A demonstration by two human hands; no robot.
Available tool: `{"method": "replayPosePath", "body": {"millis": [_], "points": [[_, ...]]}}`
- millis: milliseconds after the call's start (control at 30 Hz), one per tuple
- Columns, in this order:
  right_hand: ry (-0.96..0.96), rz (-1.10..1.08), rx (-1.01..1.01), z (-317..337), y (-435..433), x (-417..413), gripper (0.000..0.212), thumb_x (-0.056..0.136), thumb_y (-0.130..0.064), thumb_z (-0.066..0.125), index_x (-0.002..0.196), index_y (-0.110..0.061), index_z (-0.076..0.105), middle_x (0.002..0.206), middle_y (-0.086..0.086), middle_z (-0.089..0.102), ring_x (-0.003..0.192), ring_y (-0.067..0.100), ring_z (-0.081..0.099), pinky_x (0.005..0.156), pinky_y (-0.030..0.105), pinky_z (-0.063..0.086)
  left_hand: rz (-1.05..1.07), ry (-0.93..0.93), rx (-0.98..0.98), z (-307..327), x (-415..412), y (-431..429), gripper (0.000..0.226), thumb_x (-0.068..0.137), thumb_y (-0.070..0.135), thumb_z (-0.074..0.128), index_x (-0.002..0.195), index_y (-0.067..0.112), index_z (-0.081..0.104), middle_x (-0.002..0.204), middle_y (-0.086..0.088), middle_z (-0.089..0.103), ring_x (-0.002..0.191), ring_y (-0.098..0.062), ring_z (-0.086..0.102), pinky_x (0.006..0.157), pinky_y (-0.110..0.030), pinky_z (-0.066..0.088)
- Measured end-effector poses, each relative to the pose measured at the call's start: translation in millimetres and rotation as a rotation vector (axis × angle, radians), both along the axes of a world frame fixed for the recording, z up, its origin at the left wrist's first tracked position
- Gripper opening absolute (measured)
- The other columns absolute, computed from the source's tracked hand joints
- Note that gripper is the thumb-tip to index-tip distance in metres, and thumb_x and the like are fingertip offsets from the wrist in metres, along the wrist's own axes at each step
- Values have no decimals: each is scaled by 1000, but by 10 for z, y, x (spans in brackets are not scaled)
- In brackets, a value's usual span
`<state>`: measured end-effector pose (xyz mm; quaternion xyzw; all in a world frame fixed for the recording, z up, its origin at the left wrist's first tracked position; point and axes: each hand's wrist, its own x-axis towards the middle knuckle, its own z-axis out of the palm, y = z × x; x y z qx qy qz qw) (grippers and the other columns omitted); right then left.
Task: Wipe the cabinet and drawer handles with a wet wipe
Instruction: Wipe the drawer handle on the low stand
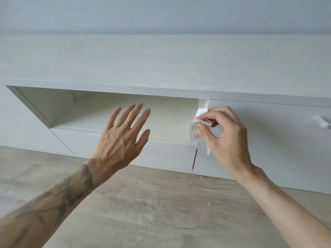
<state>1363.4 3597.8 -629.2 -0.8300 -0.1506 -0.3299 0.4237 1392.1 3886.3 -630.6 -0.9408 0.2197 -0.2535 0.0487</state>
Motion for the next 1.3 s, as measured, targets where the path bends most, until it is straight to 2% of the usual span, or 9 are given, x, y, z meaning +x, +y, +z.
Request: {"method": "replayPosePath", "body": {"millis": [133,333,433,600,800,933,1067,1167,1300], "points": [[79,-24,-75,-27,747,198,11,93,-7,76,101,-15,77,106,-5,65,95,3,64,86,15,48,-23,56,-24,-43,329,687,59,111,44,33,163,17,41,168,-11,38,155,-30,37,131,-51,19],[163,-109,-165,-207,1689,485,8,94,-9,77,100,-14,76,104,-6,65,87,9,61,81,26,53,-85,138,-43,-290,903,1566,58,111,42,33,162,15,43,165,-12,43,153,-31,41,129,-51,22],[237,-127,-178,-240,2040,594,10,94,-7,77,100,-14,75,102,-7,64,87,10,61,79,34,54,-75,225,-81,-435,1035,1853,59,111,42,33,162,16,43,165,-11,44,153,-30,40,129,-51,24],[300,-136,-221,-409,2396,611,11,93,-5,76,98,-14,74,101,-8,64,92,13,64,81,33,54,-93,336,-44,-660,1158,2087,62,112,47,26,165,18,37,169,-10,38,157,-27,35,131,-49,22],[317,-213,-43,-985,2661,529,23,91,7,75,103,-12,72,103,-6,69,90,5,66,81,16,50,-92,308,-69,-1028,1145,2202,61,112,43,27,166,16,36,168,-12,38,157,-29,35,131,-49,23],[253,-259,-53,-1263,2820,521,19,96,7,68,104,-9,73,108,-1,64,97,-5,59,87,5,43,-86,287,-71,-1222,1143,2273,61,113,44,25,168,17,31,171,-12,32,159,-29,29,132,-47,19],[177,-337,-36,-1414,2919,605,17,95,12,65,95,-5,66,107,3,60,94,7,59,83,14,50,-117,239,-84,-1354,1186,2309,62,113,43,28,168,16,28,172,-13,30,160,-32,28,132,-50,19],[155,-388,-31,-1486,2957,658,17,91,14,67,90,-3,72,105,8,60,92,0,57,83,24,54,-144,202,-68,-1420,1220,2330,63,113,43,29,169,15,24,173,-14,28,160,-32,27,131,-50,19],[133,-355,-92,-1571,2918,620,10,93,-12,75,103,-10,78,114,3,63,99,9,63,92,29,52,-156,141,-88,-1502,1263,2333,63,113,43,30,169,14,25,172,-15,30,159,-33,30,130,-51,22]]}}
